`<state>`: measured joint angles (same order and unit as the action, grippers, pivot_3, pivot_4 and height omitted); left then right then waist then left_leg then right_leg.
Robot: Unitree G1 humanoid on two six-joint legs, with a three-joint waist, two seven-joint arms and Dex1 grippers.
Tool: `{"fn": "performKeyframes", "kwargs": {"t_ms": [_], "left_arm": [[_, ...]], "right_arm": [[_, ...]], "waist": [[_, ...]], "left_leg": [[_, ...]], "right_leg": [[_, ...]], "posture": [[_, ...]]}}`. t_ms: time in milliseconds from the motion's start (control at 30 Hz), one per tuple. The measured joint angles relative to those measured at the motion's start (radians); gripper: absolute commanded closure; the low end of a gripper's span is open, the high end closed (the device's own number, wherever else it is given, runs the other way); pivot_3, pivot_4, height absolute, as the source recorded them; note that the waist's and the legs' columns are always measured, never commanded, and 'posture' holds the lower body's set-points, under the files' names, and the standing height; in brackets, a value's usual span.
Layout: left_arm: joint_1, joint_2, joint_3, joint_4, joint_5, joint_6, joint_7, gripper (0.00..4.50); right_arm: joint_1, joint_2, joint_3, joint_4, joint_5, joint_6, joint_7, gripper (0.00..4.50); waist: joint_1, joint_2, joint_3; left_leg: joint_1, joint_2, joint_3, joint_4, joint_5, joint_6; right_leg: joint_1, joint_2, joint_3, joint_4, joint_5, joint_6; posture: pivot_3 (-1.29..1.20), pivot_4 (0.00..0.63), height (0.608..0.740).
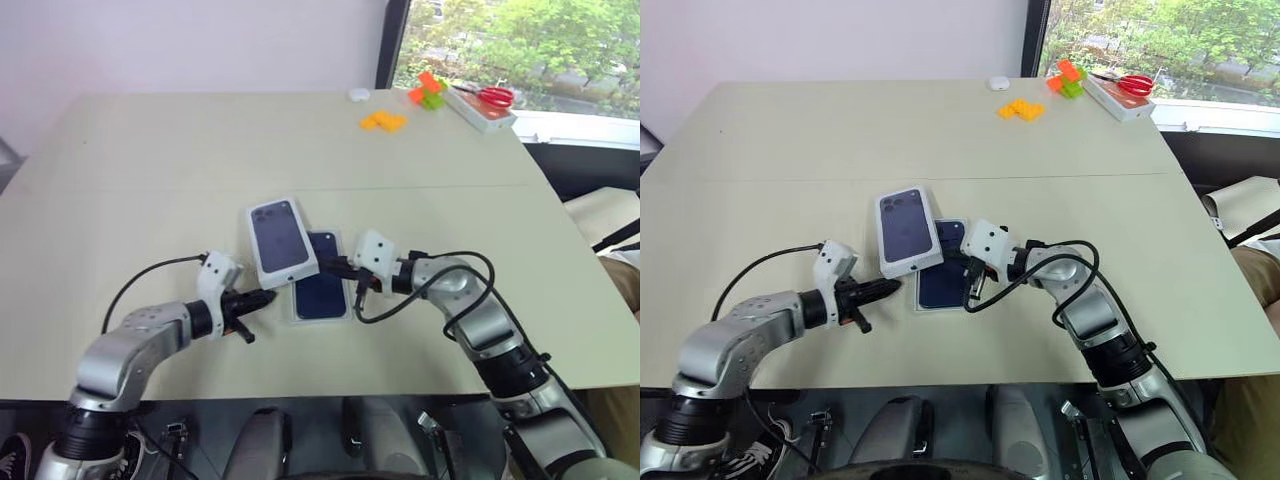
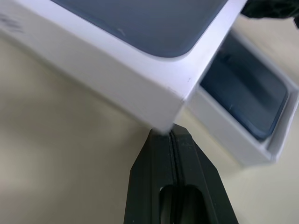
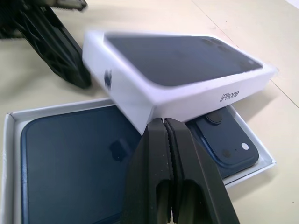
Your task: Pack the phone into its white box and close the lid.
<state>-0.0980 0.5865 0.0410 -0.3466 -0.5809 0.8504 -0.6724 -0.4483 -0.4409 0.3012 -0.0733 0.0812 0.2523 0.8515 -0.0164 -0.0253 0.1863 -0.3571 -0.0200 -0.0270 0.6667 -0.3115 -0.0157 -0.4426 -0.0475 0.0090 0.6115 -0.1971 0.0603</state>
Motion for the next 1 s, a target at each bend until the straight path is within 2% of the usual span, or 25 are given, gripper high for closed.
{"fn": "performKeyframes", "kwargs": {"t_ms": [167,267,467,700,1000], "left_arm": [[0.057,0.079,0.088,-0.049,-0.077,0.029,-0.063,4.5],[0.054,0.088,0.133,-0.038,-0.079,0.016,-0.06,4.5],[0.003,0.074,0.141,0.057,-0.026,-0.05,-0.015,4.5],[-0.102,-0.051,0.124,0.215,0.082,-0.157,0.108,4.5],[-0.133,-0.169,0.052,0.264,0.196,-0.273,0.202,4.5]], "right_arm": [[-0.019,0.0,-0.009,0.033,-0.002,-0.017,-0.004,4.44],[-0.051,0.001,-0.016,0.084,-0.022,-0.034,-0.032,4.44],[-0.099,0.026,-0.036,0.141,-0.045,-0.075,-0.079,4.44],[-0.136,0.082,-0.034,0.232,-0.109,-0.119,-0.181,4.44],[-0.137,0.113,-0.012,0.279,-0.16,-0.156,-0.207,4.44]], "waist": [[0.0,0.0,0.0],[0.002,0.0,0.0],[0.001,0.0,0.0],[0.002,0.0,0.0],[0.001,0.0,0.0]], "left_leg": [[0.0,0.0,0.0,0.0,0.0,0.0],[0.0,0.0,0.0,0.001,0.0,0.0],[0.0,0.0,0.0,0.0,0.0,0.0],[0.0,-0.001,0.0,0.0,0.0,-0.001],[0.0,-0.001,0.0,0.0,0.0,-0.001]], "right_leg": [[0.0,0.0,0.0,0.0,0.0,0.0],[0.001,0.0,0.0,0.0,0.0,-0.001],[0.0,0.0,0.0,0.0,0.0,0.0],[0.0,-0.001,0.0,0.0,0.002,0.003],[0.0,-0.003,0.001,0.001,0.003,0.003]], "posture": [[0.0,0.15,0.74],[0.0,0.15,0.74],[0.0,0.15,0.74],[0.0,0.15,0.74],[0.0,0.15,0.74]]}}
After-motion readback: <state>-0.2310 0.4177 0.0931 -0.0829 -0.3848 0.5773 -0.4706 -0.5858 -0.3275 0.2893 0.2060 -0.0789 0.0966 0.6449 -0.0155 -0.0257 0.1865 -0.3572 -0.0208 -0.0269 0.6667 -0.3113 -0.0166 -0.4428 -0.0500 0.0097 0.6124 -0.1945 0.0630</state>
